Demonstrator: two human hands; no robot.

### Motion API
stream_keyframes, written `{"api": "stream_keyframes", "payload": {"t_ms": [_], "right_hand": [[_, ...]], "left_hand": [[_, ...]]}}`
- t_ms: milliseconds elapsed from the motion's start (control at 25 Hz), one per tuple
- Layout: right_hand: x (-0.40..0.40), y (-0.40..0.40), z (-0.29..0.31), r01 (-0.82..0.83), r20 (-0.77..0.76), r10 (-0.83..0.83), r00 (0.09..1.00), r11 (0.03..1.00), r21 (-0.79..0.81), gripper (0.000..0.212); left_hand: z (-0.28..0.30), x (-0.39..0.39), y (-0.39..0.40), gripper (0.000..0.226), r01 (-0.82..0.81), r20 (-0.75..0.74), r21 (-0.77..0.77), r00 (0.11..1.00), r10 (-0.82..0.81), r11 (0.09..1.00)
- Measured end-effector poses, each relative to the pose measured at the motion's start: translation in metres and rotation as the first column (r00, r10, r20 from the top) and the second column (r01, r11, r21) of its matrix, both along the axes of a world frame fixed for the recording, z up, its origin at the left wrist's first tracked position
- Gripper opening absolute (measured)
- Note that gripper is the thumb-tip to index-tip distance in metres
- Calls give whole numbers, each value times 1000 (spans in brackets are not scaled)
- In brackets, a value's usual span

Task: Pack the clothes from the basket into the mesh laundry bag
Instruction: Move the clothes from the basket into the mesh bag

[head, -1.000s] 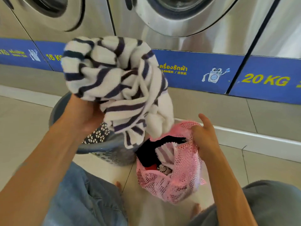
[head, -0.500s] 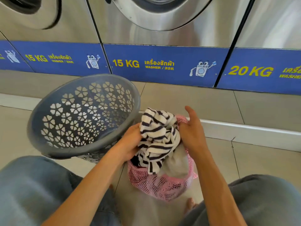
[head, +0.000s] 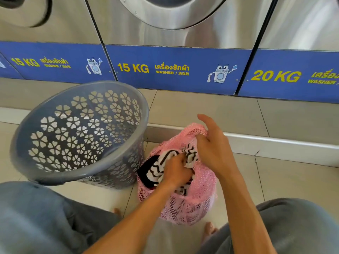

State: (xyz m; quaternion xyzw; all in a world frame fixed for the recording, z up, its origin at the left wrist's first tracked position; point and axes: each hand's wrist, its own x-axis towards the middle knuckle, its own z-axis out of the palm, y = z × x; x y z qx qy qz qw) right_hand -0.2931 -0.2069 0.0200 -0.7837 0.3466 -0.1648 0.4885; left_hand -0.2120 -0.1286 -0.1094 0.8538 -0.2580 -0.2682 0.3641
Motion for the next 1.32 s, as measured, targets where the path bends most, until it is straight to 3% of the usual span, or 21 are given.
{"api": "stream_keyframes", "payload": {"t_ms": [40, 160, 240, 280, 400, 560, 760, 960, 1160, 1320], "right_hand": [[1, 2, -1, -44, -2, 43, 999, 999, -26, 57], [2, 2, -7, -135, -66, 133, 989, 990, -34, 62], [0, 1, -8, -174, -125, 171, 977, 985, -16, 65], [0, 1, -8, -189, -141, 185, 973, 982, -16, 66], [2, -3, -14, -177, -111, 172, 979, 983, -37, 68], [6, -7, -17, -130, -9, 129, 992, 991, -37, 62], [6, -9, -14, -48, 76, 53, 996, 997, -58, 52], [15, -14, -26, -13, 59, 12, 998, 1000, 4, 44], [16, -17, -23, 86, 72, -90, 993, 995, 51, 37], [10, -20, -21, 156, 51, -159, 986, 986, 59, 35]], "left_hand": [[-7, -6, -8, 12, 42, 36, 36, 998, -43, 998], [-25, -3, -24, 25, 125, 21, 166, 991, -130, 978], [-34, 15, -27, 11, 189, 20, 279, 979, -203, 942], [-37, 24, -28, 17, 206, 15, 314, 975, -222, 927], [-40, 41, -33, 50, 230, 21, 311, 968, -248, 922], [-22, 36, -33, 42, 339, 27, 340, 929, -369, 877], [-8, 54, -30, 30, 370, -81, 323, 928, -364, 871], [11, 100, -2, 24, 154, 70, 260, 982, -178, 953], [-13, 91, 59, 69, 103, 111, 325, 983, -146, 940], [-20, 83, 71, 77, 87, 167, 338, 974, -150, 937]]}}
